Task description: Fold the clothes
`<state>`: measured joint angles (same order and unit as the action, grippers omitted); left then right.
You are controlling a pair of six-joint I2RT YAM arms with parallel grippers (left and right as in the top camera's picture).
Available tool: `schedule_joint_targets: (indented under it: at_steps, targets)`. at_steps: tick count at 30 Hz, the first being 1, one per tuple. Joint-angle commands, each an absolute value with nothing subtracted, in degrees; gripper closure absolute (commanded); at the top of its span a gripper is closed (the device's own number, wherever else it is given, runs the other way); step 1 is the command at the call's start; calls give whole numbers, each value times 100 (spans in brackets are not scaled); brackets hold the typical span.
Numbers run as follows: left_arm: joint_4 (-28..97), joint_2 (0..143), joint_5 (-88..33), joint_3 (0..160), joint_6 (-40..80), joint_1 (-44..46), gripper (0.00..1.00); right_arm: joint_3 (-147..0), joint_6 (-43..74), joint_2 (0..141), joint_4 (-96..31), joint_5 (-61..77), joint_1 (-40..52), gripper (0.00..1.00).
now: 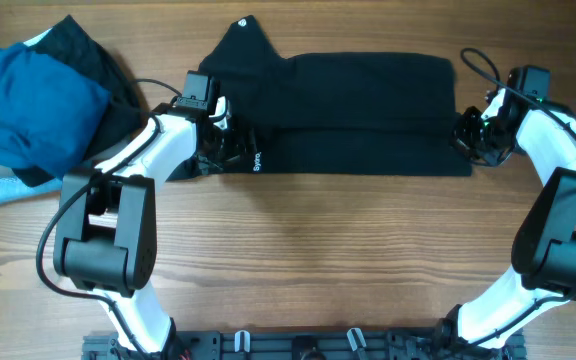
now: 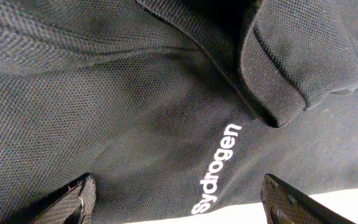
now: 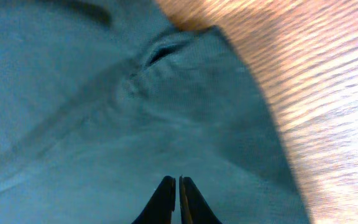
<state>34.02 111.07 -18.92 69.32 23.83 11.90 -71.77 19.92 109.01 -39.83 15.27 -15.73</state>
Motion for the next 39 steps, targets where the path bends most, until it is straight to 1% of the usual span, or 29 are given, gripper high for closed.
schedule_joint_targets:
  at_steps: [1, 5, 7, 11, 14, 16, 17, 19, 21, 23, 27, 28, 34, 36, 37, 38, 39]
  targets:
    - [3601, 11327, -1682, 6659, 2318, 1188, 14, -6820, 1647, 11030, -4003, 456, -1559, 87]
    - [3774, 11327, -1682, 6659, 2318, 1188, 14, -6477, 1496, 11030, -3673, 445, -1557, 78]
    - [3883, 11327, -1680, 6659, 2318, 1188, 14, -6259, 1487, 11030, -3446, 445, -1559, 65]
    - [4169, 11327, -1643, 6659, 2318, 1188, 14, -6014, 1179, 11030, -3494, 414, -1562, 63]
    - [4580, 11327, -1326, 6659, 2316, 1188, 15, -5933, 1450, 11030, -4051, -222, -1566, 66]
    - [5078, 11327, -1249, 6659, 2316, 1188, 17, -5933, 1800, 11030, -4488, -749, -1581, 73]
    - [5435, 11327, -1251, 6659, 2318, 1188, 19, -5933, 1857, 11030, -4692, -864, -1623, 77]
    - [5804, 11327, -1251, 6659, 2318, 1188, 21, -5933, 2012, 11028, -4930, -862, -1702, 79]
    - [6062, 11325, -1251, 6659, 2318, 1188, 23, -5933, 2206, 11026, -5183, -862, -1809, 84]
    - [6184, 11325, -1253, 6659, 2318, 1188, 26, -5933, 2270, 11026, -5328, -860, -1876, 86]
    - [6237, 11301, -1256, 6659, 2320, 1190, 27, -5933, 2265, 10897, -5468, -749, -1911, 87]
    - [6241, 11260, -1256, 6661, 2320, 1188, 29, -5933, 2263, 10812, -5487, -749, -1911, 87]
    - [6239, 10296, -1253, 6893, 2314, 1188, 30, -5983, 2143, 9977, -5369, -528, -1911, 85]
    - [6084, 9872, -1253, 7137, 2272, 1188, 26, -6058, 1916, 9572, -5282, -204, -1911, 83]
    - [5892, 9666, -1251, 7271, 2244, 1188, 17, -6099, 1841, 9360, -5236, -51, -1911, 79]
    - [5586, 9509, -1251, 7395, 2163, 1188, 12, -6141, 1699, 9107, -5142, 198, -1911, 75]
    - [5280, 9445, -1251, 7518, 2093, 1188, 9, -6169, 1551, 8866, -5017, 497, -1911, 57]
